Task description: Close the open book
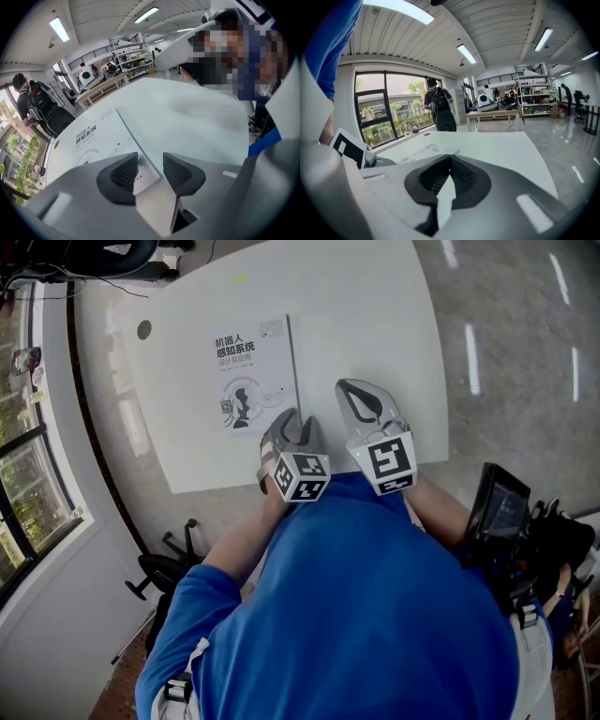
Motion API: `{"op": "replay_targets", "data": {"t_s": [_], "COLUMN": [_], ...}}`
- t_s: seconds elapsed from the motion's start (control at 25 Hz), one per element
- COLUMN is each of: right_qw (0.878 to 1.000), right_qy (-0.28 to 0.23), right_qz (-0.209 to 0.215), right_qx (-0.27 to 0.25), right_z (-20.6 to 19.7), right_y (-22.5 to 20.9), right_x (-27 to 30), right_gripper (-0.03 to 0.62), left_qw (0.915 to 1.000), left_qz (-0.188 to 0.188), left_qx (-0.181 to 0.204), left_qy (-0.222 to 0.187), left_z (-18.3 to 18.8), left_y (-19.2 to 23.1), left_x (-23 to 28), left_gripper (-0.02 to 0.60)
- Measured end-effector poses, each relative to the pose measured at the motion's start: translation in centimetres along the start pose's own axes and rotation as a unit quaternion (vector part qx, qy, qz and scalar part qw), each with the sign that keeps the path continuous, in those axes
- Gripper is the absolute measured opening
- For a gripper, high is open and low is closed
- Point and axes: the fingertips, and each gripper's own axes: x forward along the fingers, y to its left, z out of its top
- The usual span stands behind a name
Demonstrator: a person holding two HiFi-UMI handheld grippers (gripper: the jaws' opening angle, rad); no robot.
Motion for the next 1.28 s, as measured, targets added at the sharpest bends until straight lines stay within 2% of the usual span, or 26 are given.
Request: {"op": "replay_targets", "data": {"t_s": [0.36, 0.52, 0.8, 1.08, 1.28], "right_qw": [1.000, 1.000, 1.000, 1.000, 1.000], "right_qy": [0.001, 0.000, -0.005, -0.012, -0.012], "right_qz": [0.005, 0.005, 0.004, 0.003, 0.004], "right_qx": [-0.005, -0.005, -0.006, -0.004, -0.004], "right_z": [0.2, 0.2, 0.1, 0.1, 0.0], "right_y": [0.4, 0.4, 0.6, 0.4, 0.4], "right_x": [0.2, 0.1, 0.1, 0.1, 0.0], "right_gripper": [0.003, 0.003, 0.003, 0.003, 0.003], "left_qw": [0.9989, 0.9986, 0.9971, 0.9977, 0.9983], "left_qz": [-0.013, -0.019, -0.019, -0.019, -0.021], "left_qx": [0.042, 0.042, 0.061, 0.052, 0.042], "left_qy": [-0.019, -0.027, -0.042, -0.039, -0.034], "left_z": [-0.5, -0.3, 0.1, 0.6, 0.9], "left_y": [-0.2, -0.1, 0.0, 0.4, 1.1], "left_x": [0.0, -0.1, -0.9, -0.9, -1.1], "left_gripper": [0.166, 0.163, 0.121, 0.039, 0.023]}}
